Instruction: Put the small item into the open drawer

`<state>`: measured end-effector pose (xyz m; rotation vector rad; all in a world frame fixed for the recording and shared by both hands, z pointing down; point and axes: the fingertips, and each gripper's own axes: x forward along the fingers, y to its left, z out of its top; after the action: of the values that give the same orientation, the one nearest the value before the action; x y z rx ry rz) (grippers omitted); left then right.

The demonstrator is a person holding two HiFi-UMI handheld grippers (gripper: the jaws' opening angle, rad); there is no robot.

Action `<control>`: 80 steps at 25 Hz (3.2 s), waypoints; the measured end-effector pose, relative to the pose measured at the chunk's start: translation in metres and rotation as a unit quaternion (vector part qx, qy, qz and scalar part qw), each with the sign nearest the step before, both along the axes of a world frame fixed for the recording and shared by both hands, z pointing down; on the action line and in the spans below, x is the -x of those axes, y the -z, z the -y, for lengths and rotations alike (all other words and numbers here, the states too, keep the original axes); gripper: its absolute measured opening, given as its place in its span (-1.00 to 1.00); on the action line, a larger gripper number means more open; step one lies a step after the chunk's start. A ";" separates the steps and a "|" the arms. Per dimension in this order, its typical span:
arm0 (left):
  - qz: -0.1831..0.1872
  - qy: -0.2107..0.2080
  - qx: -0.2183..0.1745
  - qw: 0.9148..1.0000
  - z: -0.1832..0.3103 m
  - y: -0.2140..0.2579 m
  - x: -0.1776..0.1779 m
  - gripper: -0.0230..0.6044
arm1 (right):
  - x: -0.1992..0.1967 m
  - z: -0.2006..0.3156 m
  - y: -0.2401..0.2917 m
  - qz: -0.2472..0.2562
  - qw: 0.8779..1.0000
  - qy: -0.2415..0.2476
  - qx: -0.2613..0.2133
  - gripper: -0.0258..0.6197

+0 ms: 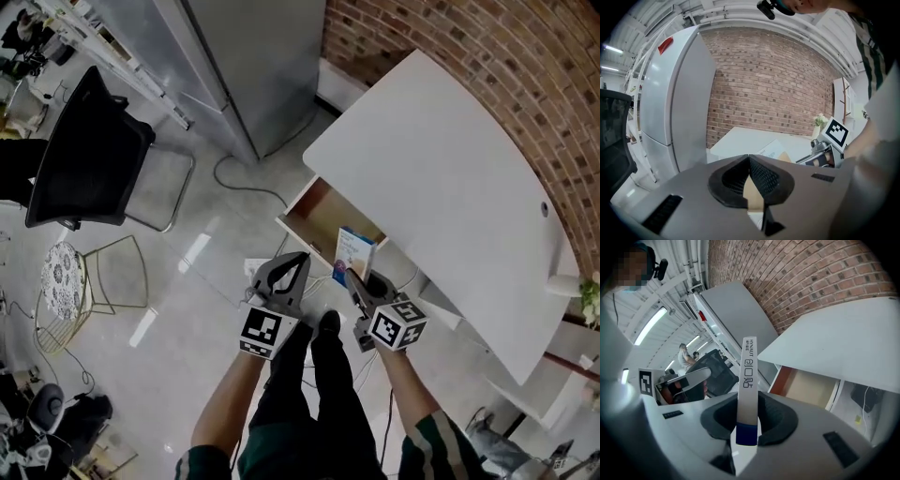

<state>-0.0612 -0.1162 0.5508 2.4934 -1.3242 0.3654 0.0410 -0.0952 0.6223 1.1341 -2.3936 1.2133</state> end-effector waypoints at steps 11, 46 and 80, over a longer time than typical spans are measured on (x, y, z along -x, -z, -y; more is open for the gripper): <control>-0.005 -0.018 0.019 1.000 0.011 -0.051 0.022 -0.88 | 0.015 0.034 -0.073 -0.081 0.996 0.020 -0.014 -0.63; -0.015 -0.016 0.068 0.997 0.024 -0.120 0.045 -0.88 | 0.029 0.079 -0.208 -0.275 0.948 0.159 0.005 -0.63; -0.023 0.007 0.095 0.995 0.017 -0.151 0.070 -0.88 | 0.028 0.067 -0.290 -0.346 0.903 0.239 0.093 -0.63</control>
<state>-0.1317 -0.1331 0.7015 2.3195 -1.2282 0.4084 0.0129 -0.1624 0.9127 0.6882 -1.8015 0.6909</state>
